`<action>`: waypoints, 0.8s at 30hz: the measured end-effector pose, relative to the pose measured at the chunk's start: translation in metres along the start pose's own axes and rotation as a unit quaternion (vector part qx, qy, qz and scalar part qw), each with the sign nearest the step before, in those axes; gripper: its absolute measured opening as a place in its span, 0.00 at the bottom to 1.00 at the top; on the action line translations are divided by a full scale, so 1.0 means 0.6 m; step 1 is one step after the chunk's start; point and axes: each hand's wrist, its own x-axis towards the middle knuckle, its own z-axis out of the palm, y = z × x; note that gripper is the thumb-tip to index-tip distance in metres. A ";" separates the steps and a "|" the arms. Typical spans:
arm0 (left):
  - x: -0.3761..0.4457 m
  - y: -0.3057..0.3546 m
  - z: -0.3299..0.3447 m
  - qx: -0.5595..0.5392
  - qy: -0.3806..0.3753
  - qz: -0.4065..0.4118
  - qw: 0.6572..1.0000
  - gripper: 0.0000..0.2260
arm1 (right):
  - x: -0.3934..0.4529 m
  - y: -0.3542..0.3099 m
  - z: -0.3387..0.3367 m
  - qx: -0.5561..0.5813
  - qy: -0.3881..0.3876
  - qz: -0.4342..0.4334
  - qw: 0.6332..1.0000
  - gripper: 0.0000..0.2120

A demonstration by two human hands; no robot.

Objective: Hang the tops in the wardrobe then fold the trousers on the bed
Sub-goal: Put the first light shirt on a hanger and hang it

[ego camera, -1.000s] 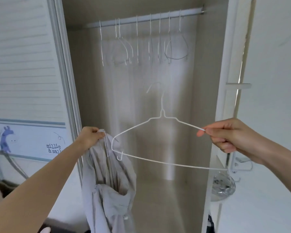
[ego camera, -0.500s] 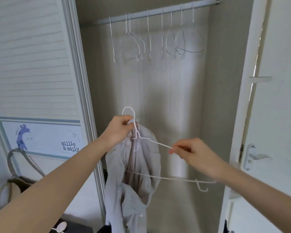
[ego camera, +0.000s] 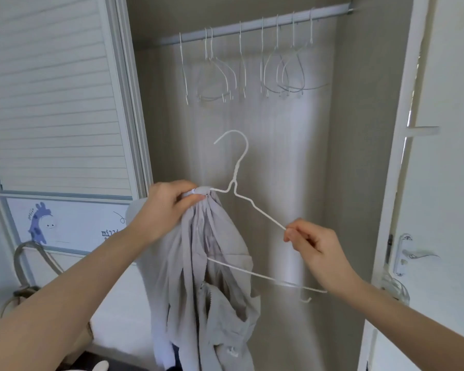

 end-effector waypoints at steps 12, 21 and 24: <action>0.010 0.031 0.039 -0.074 0.053 -0.050 0.995 0.13 | -0.049 -0.018 0.121 -0.188 -0.243 0.114 0.945 0.13; 0.017 0.013 0.016 -0.117 0.097 -0.113 0.982 0.03 | -0.064 0.044 0.139 -0.227 -0.296 0.207 0.904 0.10; -0.005 -0.014 0.000 -0.148 0.067 -0.107 0.981 0.05 | -0.029 0.059 0.063 -0.356 -0.251 0.149 0.888 0.07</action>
